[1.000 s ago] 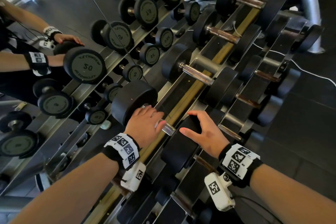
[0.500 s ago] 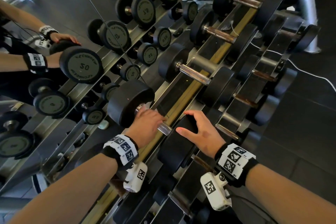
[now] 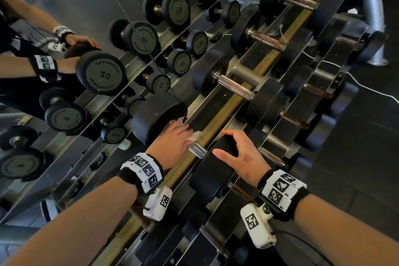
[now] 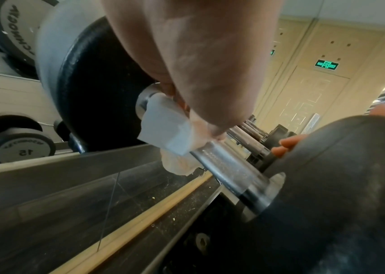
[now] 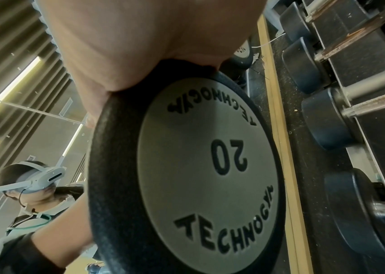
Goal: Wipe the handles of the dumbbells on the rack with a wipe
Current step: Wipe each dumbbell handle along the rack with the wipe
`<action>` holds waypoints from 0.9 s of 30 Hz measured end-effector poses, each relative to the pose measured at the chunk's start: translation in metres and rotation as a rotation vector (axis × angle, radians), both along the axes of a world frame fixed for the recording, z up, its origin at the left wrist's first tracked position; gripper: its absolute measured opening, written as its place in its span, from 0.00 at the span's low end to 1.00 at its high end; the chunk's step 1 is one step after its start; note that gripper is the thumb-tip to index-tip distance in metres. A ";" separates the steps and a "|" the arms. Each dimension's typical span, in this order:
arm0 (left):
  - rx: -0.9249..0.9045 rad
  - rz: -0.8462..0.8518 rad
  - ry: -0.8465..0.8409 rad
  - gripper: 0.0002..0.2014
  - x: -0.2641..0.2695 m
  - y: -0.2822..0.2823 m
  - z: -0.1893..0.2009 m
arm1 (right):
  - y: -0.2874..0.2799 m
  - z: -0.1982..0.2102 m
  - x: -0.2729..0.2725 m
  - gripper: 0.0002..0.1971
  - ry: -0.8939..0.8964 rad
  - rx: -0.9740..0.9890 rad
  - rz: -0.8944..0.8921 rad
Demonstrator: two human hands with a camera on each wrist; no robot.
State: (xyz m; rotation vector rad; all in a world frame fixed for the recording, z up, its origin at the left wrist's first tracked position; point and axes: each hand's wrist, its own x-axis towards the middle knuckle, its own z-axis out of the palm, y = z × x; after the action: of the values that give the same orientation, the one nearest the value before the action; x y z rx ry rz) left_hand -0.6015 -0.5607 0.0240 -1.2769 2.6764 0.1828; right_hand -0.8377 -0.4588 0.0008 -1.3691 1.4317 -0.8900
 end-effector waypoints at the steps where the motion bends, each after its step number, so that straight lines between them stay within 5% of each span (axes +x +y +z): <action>1: -0.007 -0.003 -0.015 0.22 0.002 -0.001 -0.001 | 0.000 0.000 0.000 0.31 0.004 -0.001 0.001; 5: -0.037 0.026 -0.002 0.19 -0.008 0.009 0.002 | -0.001 -0.001 0.000 0.31 0.012 -0.006 0.000; 11: 0.088 -0.148 -0.010 0.22 -0.020 0.018 0.008 | -0.001 0.001 0.000 0.33 0.012 -0.006 0.007; 15: 0.068 -0.118 -0.163 0.20 -0.005 -0.010 0.017 | 0.000 0.003 -0.001 0.33 -0.006 0.012 0.027; 18: 0.062 -0.056 -0.074 0.18 -0.009 0.003 0.012 | 0.000 0.002 -0.001 0.33 0.004 0.000 0.019; 23: 0.072 -0.183 -0.027 0.23 -0.011 0.016 0.003 | -0.001 0.002 -0.001 0.31 0.009 -0.010 0.019; 27: -0.009 -0.042 0.012 0.20 0.000 0.000 0.002 | 0.000 0.003 -0.001 0.28 -0.012 -0.007 0.025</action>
State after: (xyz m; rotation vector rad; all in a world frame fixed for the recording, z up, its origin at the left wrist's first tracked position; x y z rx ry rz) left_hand -0.6019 -0.5603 0.0264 -1.2253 2.7145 0.1734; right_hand -0.8382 -0.4593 0.0039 -1.3822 1.4006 -0.8860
